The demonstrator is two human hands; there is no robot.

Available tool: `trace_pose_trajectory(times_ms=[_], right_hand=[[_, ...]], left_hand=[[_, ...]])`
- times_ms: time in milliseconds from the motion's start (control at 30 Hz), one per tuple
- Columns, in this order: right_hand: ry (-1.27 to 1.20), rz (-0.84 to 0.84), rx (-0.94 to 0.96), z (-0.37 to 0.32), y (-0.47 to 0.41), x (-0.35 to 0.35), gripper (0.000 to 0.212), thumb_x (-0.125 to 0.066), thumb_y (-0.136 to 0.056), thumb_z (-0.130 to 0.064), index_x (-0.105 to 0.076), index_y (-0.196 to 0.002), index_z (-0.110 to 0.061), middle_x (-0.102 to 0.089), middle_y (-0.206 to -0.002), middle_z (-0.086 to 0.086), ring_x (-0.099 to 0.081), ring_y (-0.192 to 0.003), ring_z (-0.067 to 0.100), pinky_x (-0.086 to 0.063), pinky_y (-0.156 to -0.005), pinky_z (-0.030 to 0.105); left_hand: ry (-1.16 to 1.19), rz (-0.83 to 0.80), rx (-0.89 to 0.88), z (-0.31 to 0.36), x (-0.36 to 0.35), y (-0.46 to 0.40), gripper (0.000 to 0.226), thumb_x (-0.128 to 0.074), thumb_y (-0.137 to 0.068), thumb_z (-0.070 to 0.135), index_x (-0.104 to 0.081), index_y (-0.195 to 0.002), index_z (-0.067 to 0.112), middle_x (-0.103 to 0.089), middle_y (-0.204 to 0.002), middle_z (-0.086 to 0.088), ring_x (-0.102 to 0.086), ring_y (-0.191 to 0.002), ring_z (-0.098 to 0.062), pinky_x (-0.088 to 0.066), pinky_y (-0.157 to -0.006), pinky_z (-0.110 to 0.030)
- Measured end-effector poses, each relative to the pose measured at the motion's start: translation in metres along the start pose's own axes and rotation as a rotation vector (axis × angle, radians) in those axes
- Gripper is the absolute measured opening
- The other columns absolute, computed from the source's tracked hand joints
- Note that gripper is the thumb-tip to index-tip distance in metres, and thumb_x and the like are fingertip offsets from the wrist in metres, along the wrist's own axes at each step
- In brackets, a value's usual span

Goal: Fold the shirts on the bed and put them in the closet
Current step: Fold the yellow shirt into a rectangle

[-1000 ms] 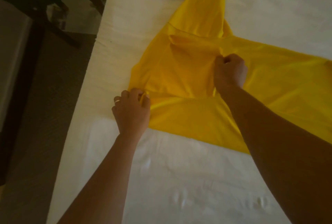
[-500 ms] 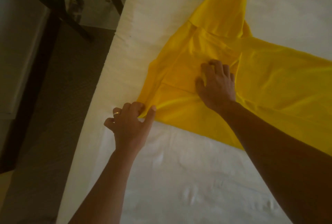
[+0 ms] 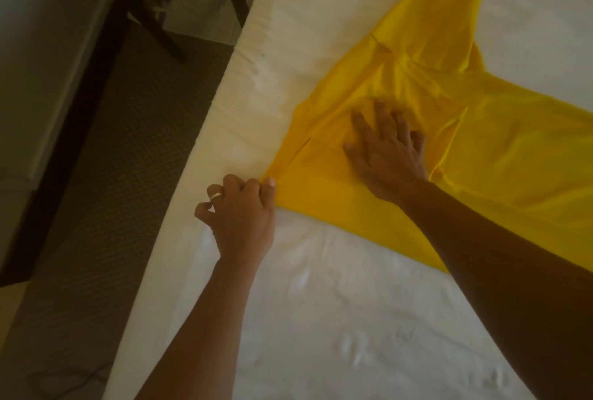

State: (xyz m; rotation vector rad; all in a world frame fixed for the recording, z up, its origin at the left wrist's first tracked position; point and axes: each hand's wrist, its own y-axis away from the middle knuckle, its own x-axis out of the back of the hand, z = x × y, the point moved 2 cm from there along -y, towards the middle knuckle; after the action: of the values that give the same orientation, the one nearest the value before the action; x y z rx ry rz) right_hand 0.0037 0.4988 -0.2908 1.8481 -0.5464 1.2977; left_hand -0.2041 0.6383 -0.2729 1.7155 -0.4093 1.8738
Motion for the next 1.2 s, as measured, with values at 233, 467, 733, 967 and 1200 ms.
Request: trace_pose_trajectory(times_ms=[233,467,733,967,1200], right_hand=[[-0.094,0.194,-0.044,0.002,-0.014,0.012,0.068,-0.029,-0.096,-0.059,-0.031,-0.156,-0.028,-0.013,-0.168,0.006,-0.019,-0.15,0.034,-0.022,-0.113,0.057],[-0.004,0.058,-0.025,0.033,-0.032,0.001,0.064,-0.025,-0.101,-0.064,-0.006,-0.159,-0.044,0.008,-0.169,-0.005,0.0,-0.155,0.03,-0.01,-0.118,0.06],[0.071,0.243,0.066,0.006,-0.061,0.038,0.066,-0.053,-0.086,-0.012,-0.041,-0.149,-0.026,-0.028,-0.162,0.005,-0.028,-0.142,0.034,-0.025,-0.108,0.054],[0.279,0.314,0.088,0.015,-0.065,0.066,0.018,-0.059,-0.079,-0.008,-0.064,-0.096,-0.004,-0.051,-0.111,0.022,-0.046,-0.115,0.042,-0.034,-0.09,0.055],[0.255,0.512,0.032,0.046,0.02,0.081,0.016,-0.071,-0.073,-0.023,-0.067,-0.084,-0.013,-0.056,-0.118,0.014,-0.038,-0.106,0.032,-0.026,-0.084,0.047]], left_hand=[[0.053,0.109,-0.382,0.059,-0.009,0.015,0.052,-0.05,-0.099,0.049,-0.056,-0.139,0.016,-0.05,-0.15,-0.014,-0.046,-0.134,-0.038,-0.035,-0.099,-0.054],[0.031,-0.041,-0.368,0.06,-0.052,0.014,0.079,-0.033,-0.1,0.064,-0.024,-0.161,0.014,-0.017,-0.169,-0.008,-0.018,-0.155,-0.032,-0.02,-0.119,-0.055],[0.003,0.018,-0.383,0.058,-0.06,0.013,0.08,-0.035,-0.1,0.065,-0.026,-0.161,0.014,-0.018,-0.169,-0.008,-0.019,-0.155,-0.031,-0.021,-0.119,-0.054],[0.067,-0.096,-0.363,0.058,-0.052,0.008,0.08,-0.028,-0.099,0.066,-0.02,-0.163,0.019,-0.014,-0.17,-0.004,-0.013,-0.156,-0.027,-0.005,-0.121,-0.047],[0.001,-0.191,-0.355,0.069,-0.015,-0.008,0.066,-0.04,-0.088,0.049,-0.05,-0.147,0.02,-0.038,-0.161,-0.006,-0.035,-0.147,-0.03,-0.01,-0.116,-0.057]])
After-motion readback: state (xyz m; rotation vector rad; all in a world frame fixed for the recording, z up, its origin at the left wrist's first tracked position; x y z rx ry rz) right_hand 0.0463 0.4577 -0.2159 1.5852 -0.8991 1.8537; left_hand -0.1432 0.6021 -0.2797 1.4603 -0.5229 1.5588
